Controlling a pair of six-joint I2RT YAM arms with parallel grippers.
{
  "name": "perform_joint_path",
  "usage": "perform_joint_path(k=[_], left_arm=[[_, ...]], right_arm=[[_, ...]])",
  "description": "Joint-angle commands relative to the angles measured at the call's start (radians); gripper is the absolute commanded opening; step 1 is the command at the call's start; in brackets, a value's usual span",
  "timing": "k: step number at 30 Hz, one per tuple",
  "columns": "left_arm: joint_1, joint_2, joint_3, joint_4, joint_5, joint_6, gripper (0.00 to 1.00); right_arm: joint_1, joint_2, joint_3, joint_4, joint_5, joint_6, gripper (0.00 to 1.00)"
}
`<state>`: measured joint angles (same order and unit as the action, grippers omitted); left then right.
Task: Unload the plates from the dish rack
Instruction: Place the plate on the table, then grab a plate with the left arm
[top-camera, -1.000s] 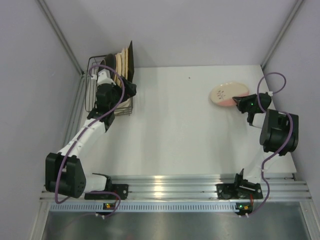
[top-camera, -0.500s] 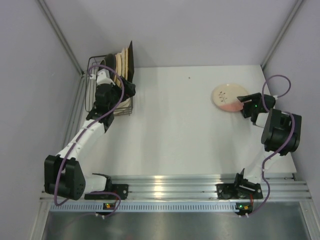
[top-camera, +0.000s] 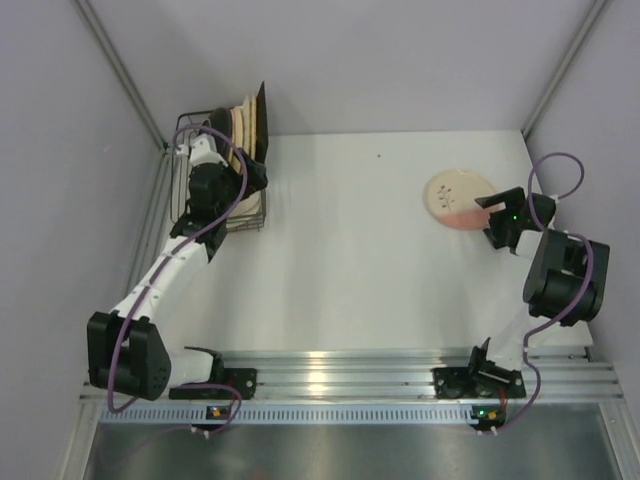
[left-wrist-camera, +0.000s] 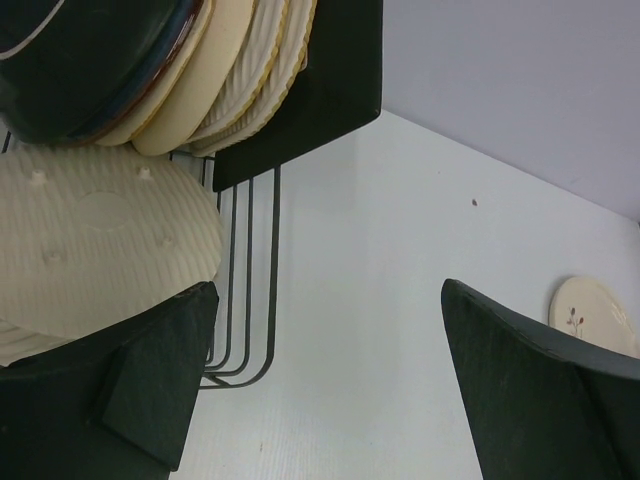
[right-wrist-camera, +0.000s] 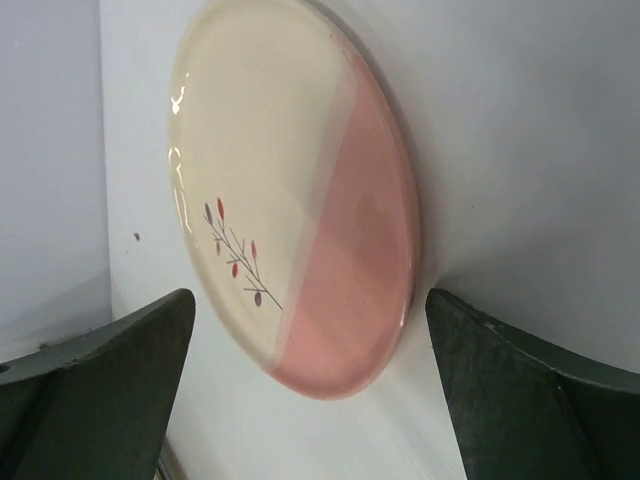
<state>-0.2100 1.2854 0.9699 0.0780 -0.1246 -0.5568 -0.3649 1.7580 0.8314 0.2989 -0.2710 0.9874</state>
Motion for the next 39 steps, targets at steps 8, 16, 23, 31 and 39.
perform_joint_path(k=[8, 16, 23, 31, 39], left_arm=[[0.006, -0.005, 0.11, -0.023, -0.066, 0.069, 0.99], [0.004, 0.037, 0.157, 0.012, -0.141, 0.097, 0.99], [0.004, 0.104, 0.21, 0.038, -0.191, 0.193, 0.99], [0.029, 0.351, 0.424, -0.023, -0.417, 0.432, 0.99], [0.084, 0.665, 0.778, -0.219, -0.444, 0.623, 0.96]], right_arm=[[-0.009, -0.368, -0.161, -0.19, 0.027, -0.206, 1.0], [0.65, -0.649, 0.151, -0.406, 0.631, -0.783, 1.0], [0.666, -0.533, 0.233, -0.311, 0.308, -0.743, 1.0], [0.808, -0.431, 0.366, -0.38, 0.317, -0.786, 1.0], [0.836, -0.426, 0.39, -0.463, 0.276, -0.788, 1.0]])
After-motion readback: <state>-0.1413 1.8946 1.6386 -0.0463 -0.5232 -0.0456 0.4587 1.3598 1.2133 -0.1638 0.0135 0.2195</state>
